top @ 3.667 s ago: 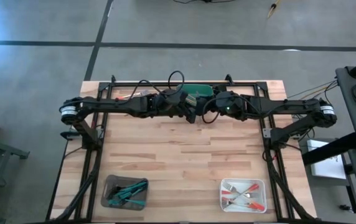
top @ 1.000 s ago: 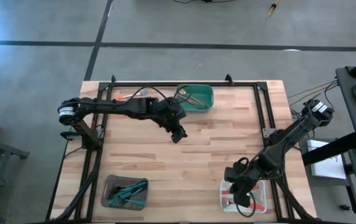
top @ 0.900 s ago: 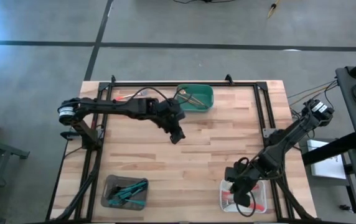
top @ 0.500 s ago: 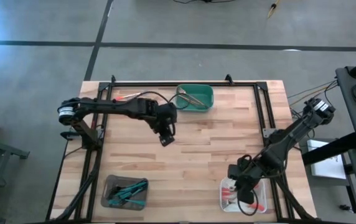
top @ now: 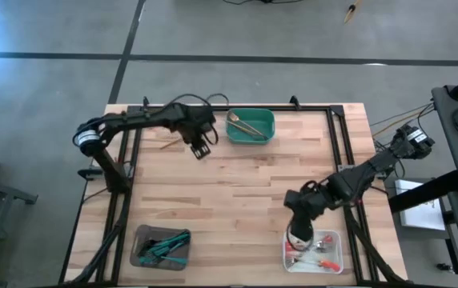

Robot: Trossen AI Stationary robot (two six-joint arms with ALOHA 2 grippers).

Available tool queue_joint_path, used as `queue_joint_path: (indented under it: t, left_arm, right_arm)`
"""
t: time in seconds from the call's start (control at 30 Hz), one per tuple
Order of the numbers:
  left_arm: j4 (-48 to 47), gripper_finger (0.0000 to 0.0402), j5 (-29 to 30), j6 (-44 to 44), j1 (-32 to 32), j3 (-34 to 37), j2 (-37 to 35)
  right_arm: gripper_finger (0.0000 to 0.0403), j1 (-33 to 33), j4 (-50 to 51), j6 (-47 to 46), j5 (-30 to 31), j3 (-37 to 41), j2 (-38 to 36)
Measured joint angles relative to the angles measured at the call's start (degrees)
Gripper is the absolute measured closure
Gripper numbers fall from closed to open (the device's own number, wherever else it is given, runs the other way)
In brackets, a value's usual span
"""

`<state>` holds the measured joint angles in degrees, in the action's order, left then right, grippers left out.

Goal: Sort silverware by color (type)
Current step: Put the gold fork into the blue bin

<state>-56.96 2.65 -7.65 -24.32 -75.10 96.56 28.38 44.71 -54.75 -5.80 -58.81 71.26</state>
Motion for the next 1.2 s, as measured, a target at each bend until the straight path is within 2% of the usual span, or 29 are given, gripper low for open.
queue_joint_path:
  t: [0.2, 0.4, 0.77, 1.0, 1.2]
  left_arm:
    - [1.94, 0.0276, 5.83, 1.79, -8.7, 5.37, 0.06]
    - [5.36, 0.0276, 6.47, 6.4, -13.19, 9.32, 0.06]
    - [12.12, 0.0276, 7.27, 10.26, -13.68, 12.93, 3.83]
    - [13.91, 0.0277, 8.2, 9.65, -13.68, 11.88, 9.14]
    - [12.12, 0.0277, 8.42, 6.7, -13.68, 9.95, 10.14]
  right_arm:
    - [0.0314, -6.69, 0.02, 3.0, -0.02, 0.0, 0.0]
    - [0.0314, -13.92, 0.02, 6.35, -0.07, 0.0, 0.0]
    - [0.0314, -23.62, -0.05, 9.04, -0.01, 0.0, 0.0]
    - [0.0314, -24.79, -0.01, 10.69, -0.05, 0.0, 0.02]
    - [0.0314, -24.79, -0.01, 15.87, -0.2, 0.0, 0.04]
